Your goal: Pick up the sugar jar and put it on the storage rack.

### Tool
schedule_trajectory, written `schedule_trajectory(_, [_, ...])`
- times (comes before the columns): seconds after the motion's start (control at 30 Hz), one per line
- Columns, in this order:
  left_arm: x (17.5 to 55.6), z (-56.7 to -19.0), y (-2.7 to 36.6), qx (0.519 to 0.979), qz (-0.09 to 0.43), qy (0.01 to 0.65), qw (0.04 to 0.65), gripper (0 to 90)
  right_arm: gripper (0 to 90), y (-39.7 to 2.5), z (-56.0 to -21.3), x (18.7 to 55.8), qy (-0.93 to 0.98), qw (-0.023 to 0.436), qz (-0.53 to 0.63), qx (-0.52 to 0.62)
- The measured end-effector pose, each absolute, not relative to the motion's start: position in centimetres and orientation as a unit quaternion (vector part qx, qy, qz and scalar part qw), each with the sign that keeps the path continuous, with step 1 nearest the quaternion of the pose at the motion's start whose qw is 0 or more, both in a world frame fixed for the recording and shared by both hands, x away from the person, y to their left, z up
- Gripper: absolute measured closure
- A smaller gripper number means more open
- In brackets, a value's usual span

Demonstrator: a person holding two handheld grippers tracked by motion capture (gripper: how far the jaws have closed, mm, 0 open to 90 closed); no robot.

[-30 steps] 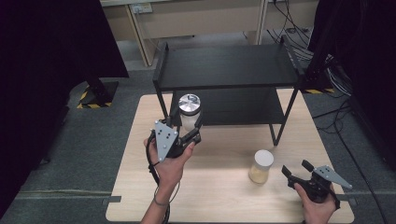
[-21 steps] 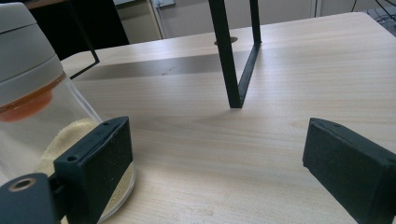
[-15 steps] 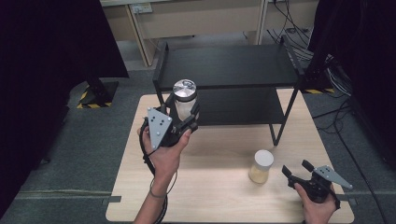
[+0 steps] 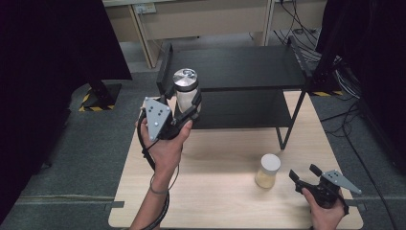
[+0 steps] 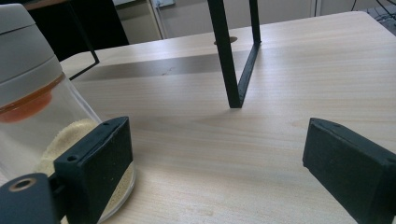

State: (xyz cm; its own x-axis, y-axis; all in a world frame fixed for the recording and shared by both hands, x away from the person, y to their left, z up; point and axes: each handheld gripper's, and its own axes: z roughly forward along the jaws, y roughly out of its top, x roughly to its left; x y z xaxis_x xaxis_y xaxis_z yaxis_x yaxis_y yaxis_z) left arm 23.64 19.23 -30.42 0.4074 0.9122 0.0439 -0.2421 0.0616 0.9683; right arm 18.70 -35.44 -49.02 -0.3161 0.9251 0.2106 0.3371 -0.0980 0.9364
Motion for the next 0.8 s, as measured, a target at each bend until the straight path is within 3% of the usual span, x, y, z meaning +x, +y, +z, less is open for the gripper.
schedule_trajectory(0.8, [28.4,-27.4,18.1,0.53,0.455,0.342,0.628,30.6,8.6,-35.5,-49.1,18.7,0.61,0.276,0.534,0.516])
